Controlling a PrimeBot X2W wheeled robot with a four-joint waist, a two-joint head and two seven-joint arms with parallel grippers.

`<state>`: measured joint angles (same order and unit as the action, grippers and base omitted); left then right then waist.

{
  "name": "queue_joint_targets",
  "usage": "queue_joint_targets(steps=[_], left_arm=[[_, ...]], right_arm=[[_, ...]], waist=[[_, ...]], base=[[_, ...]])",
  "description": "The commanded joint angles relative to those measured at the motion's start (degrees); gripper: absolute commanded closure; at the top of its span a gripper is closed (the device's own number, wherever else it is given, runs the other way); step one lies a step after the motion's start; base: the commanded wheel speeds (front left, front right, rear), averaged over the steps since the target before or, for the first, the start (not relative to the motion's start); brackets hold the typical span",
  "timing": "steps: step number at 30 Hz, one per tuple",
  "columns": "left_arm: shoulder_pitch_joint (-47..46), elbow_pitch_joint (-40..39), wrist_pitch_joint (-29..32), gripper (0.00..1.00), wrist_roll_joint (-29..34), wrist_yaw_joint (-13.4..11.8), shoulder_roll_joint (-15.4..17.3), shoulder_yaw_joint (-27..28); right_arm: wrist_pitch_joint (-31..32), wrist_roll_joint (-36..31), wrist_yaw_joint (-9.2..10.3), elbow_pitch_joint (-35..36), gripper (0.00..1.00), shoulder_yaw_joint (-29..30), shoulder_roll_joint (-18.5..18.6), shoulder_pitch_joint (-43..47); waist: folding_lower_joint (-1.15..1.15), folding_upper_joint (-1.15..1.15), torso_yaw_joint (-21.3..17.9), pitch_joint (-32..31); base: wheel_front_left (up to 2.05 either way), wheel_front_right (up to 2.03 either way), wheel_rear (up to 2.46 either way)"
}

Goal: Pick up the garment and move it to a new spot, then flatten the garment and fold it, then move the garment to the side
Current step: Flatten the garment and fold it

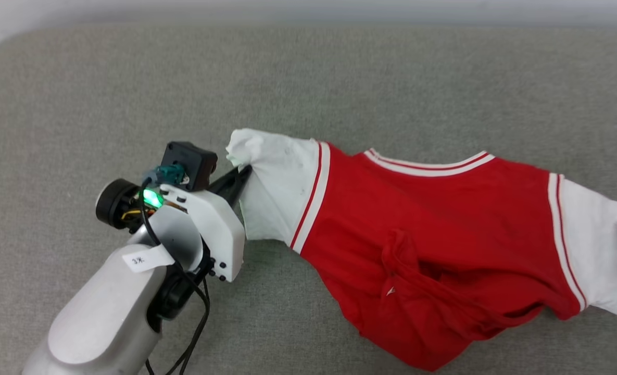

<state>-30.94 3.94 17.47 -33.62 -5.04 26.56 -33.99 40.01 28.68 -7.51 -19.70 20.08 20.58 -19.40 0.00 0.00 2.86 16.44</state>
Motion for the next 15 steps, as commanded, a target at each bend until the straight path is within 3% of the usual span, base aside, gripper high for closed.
queue_joint_targets(steps=[1,8,11,12,15], left_arm=[[-0.55,-0.19,-0.3,1.0,0.0,-0.08,0.28,0.42],[-1.11,-0.68,-0.97,1.0,-0.59,0.23,0.14,0.63],[-0.94,-0.44,-0.93,1.0,-0.88,0.21,0.2,0.69],[-0.84,-0.35,-0.91,1.0,-0.99,0.18,0.25,0.71],[0.01,0.1,-1.07,1.0,-1.51,0.05,0.41,0.87]], right_arm=[[0.54,-0.54,0.04,-1.0,0.0,-0.64,0.37,-1.42],[4.23,-0.55,0.03,-8.49,0.0,-5.11,-0.88,-3.56],[6.46,0.29,0.02,-11.08,0.87,-6.12,-2.06,-2.82],[6.91,0.49,0.02,-11.43,1.0,-6.32,-2.26,-2.86],[6.98,0.9,0.02,-11.2,1.0,-6.49,-1.94,-3.49]], waist=[[0.0,0.0,0.91,2.47],[0.0,0.0,1.44,4.92],[0.0,0.0,1.36,5.08],[0.0,0.0,1.29,5.03],[0.0,0.0,0.76,4.1]], base=[[0.0,0.0,0.0],[0.0,0.0,0.0],[0.0,0.0,0.0],[0.0,0.0,0.0],[0.0,0.0,0.0]])
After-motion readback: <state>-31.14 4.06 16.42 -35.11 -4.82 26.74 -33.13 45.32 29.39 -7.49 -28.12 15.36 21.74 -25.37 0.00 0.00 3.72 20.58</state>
